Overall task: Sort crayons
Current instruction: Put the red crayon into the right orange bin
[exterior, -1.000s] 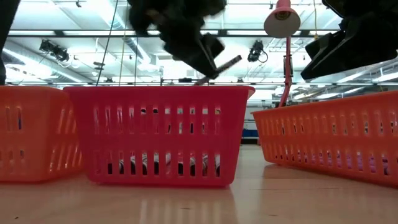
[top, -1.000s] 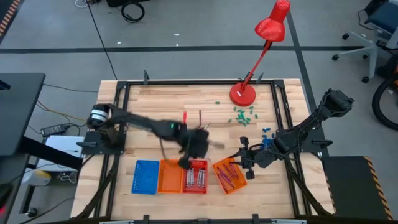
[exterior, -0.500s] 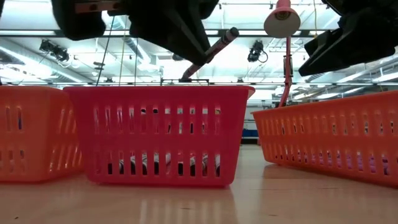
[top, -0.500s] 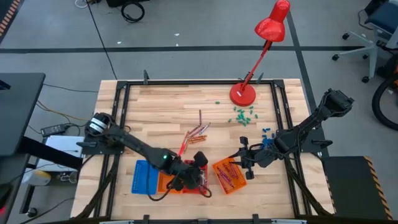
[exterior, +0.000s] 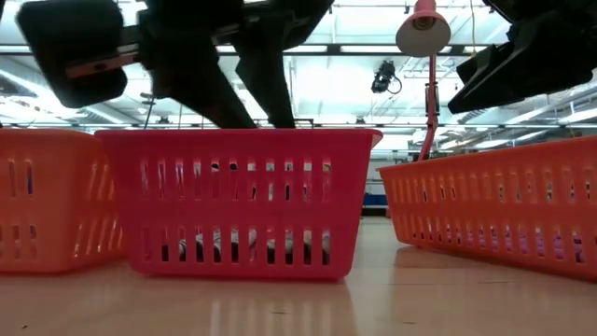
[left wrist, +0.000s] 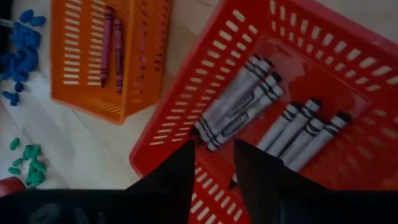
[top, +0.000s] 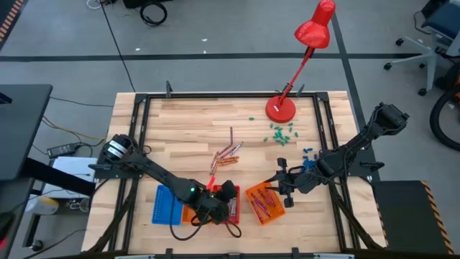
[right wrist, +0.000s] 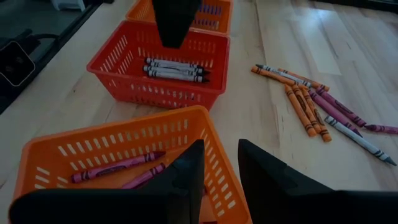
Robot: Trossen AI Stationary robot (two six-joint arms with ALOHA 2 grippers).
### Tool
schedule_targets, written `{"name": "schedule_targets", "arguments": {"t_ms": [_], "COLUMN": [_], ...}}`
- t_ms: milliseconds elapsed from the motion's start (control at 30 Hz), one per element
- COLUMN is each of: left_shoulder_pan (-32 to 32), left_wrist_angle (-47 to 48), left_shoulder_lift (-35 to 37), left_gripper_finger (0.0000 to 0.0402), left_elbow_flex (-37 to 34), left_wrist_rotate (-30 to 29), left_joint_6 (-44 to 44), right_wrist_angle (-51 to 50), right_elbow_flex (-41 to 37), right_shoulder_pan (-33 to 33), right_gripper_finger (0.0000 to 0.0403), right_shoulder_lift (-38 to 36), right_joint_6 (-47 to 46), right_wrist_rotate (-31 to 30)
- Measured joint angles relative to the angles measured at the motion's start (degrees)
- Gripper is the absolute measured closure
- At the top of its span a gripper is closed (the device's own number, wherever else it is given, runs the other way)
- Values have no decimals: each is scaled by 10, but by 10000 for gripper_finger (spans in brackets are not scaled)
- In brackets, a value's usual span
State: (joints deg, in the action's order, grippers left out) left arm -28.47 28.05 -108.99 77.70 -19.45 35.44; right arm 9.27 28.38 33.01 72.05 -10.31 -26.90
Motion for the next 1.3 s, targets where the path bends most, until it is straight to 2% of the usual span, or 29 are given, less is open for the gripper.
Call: {"name": "schedule_targets", "arguments": {"t_ms": [100, 233, 300, 533, 733, 900, 1100, 1200, 1300], "left_shoulder_pan": [4, 12, 27, 99, 176, 248, 330, 351, 360], "left_wrist_angle": [-6, -28, -32, 2, 62, 72, 65, 66, 66], "left_shoulder_lift": [1, 14, 19, 27, 27, 27, 12, -2, -17], "left_gripper_finger": [269, 272, 278, 288, 288, 288, 288, 288, 288], "left_elbow_flex": [0, 0, 1, 1, 0, 0, -2, -3, -3], "left_wrist_rotate": [-14, -121, -128, -36, -22, -14, 62, 73, 85], "left_joint_6": [-1, -43, -69, -163, -275, -396, -544, -587, -590], "right_wrist_angle": [-3, -3, -3, -6, -12, -13, -15, -16, -17], "right_elbow_flex": [0, 0, 0, 0, 0, 0, 0, 0, 0], "right_shoulder_pan": [0, 0, 0, 0, 0, 0, 0, 0, 0], "right_gripper_finger": [300, 300, 300, 300, 300, 300, 300, 300, 300], "right_shoulder_lift": [0, 0, 0, 0, 0, 0, 0, 0, 0], "right_joint_6": [0, 0, 0, 0, 0, 0, 0, 0, 0], "right_wrist_rotate": [0, 0, 0, 0, 0, 0, 0, 0, 0]}}
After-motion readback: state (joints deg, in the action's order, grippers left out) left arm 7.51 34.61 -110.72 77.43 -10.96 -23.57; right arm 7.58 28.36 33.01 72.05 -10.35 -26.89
